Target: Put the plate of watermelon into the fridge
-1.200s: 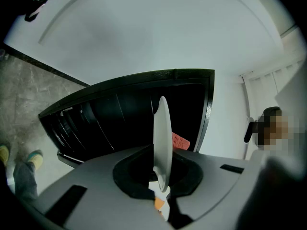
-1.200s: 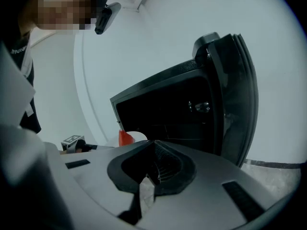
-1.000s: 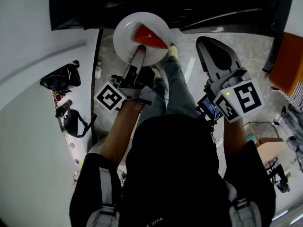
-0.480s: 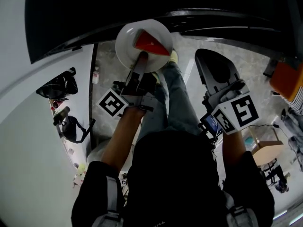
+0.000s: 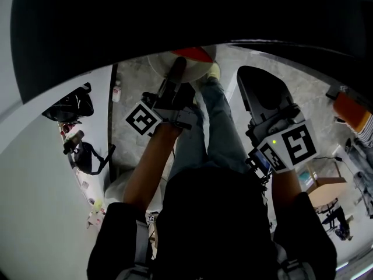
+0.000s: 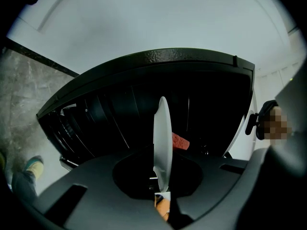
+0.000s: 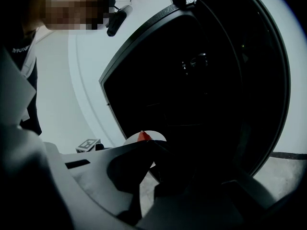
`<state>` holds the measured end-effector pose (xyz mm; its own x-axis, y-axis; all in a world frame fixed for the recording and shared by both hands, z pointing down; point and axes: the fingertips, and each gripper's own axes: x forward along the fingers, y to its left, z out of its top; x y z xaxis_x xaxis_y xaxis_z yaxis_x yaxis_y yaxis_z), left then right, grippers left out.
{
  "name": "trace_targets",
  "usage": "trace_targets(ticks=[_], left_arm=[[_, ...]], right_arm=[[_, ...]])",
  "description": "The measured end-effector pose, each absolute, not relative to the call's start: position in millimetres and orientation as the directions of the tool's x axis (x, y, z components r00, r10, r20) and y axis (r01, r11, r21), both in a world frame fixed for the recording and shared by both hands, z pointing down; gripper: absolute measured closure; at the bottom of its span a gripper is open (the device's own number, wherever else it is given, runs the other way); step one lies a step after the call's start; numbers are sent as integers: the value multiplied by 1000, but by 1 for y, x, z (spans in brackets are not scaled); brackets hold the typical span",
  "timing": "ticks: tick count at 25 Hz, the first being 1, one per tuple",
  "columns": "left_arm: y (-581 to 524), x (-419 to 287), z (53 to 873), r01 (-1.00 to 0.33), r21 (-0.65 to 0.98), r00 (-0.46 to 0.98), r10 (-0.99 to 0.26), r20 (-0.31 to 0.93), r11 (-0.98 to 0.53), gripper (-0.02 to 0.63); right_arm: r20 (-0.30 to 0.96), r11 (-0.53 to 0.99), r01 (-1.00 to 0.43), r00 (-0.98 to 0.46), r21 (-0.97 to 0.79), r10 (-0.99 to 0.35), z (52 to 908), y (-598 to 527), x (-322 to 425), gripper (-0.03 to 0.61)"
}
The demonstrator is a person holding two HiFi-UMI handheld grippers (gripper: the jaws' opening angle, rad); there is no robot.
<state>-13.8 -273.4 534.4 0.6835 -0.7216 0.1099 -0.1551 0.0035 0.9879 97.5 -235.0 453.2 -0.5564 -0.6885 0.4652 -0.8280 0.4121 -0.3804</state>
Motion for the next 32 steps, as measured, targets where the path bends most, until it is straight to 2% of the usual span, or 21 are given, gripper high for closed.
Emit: trace_targets(ticks=[10, 21, 32], left_arm=[[-301, -9, 583, -139, 988, 646, -750, 142, 67, 598], [-325, -9, 598, -93, 990, 598, -788, 144, 110, 598], [-331, -4, 600, -130, 990, 633, -763, 129, 59, 598]], right_arm=[[464, 424, -815, -576, -396, -673, 458, -241, 96, 569], [468, 411, -818, -570, -403, -675, 458, -237, 96, 569], [467, 412, -818, -570, -402, -676, 456, -238, 96, 569]])
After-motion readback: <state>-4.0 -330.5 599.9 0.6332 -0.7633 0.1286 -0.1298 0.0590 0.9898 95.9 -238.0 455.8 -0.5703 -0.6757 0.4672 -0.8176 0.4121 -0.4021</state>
